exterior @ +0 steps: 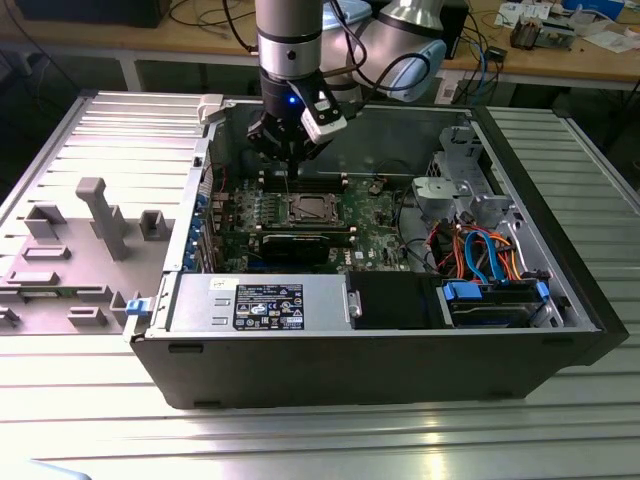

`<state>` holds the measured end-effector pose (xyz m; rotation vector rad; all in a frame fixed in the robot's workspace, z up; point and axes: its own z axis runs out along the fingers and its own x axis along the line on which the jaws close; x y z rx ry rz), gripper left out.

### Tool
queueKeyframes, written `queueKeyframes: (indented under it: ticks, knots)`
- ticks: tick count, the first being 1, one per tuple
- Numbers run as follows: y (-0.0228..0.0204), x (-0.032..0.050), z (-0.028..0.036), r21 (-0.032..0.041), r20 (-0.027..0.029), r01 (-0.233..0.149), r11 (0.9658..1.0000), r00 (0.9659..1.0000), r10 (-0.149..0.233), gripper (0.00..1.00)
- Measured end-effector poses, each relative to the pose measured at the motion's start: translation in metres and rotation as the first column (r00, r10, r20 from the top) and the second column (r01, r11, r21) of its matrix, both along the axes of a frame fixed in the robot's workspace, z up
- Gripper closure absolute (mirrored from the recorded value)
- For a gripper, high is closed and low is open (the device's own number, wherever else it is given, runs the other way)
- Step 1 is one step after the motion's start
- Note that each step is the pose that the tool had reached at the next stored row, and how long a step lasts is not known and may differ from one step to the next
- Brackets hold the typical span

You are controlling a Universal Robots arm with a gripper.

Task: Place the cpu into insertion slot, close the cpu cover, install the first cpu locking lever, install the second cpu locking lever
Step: 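Install the first cpu locking lever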

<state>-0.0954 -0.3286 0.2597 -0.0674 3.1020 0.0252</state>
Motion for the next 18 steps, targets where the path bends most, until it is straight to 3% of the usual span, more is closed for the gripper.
queueKeyframes:
  ticks: [2,9,14,16,18]
  knots:
    - [0.0000,-0.0012,-0.0001,-0.0001,-0.0002,0.020,0.9998,0.9998,-0.020,0.89]
    - [-0.0001,-0.0032,0.0000,-0.0001,-0.0001,0.020,0.9998,0.9998,-0.020,0.89]
    - [0.0000,-0.0150,-0.0001,0.0004,-0.0002,0.020,0.9998,0.9998,-0.020,0.89]
    - [0.0000,-0.0235,-0.0001,0.0006,-0.0001,0.020,0.9998,0.9998,-0.020,0.89]
    - [0.0002,-0.0255,-0.0001,0.0007,0.0000,0.020,0.9998,0.9998,-0.020,0.89]
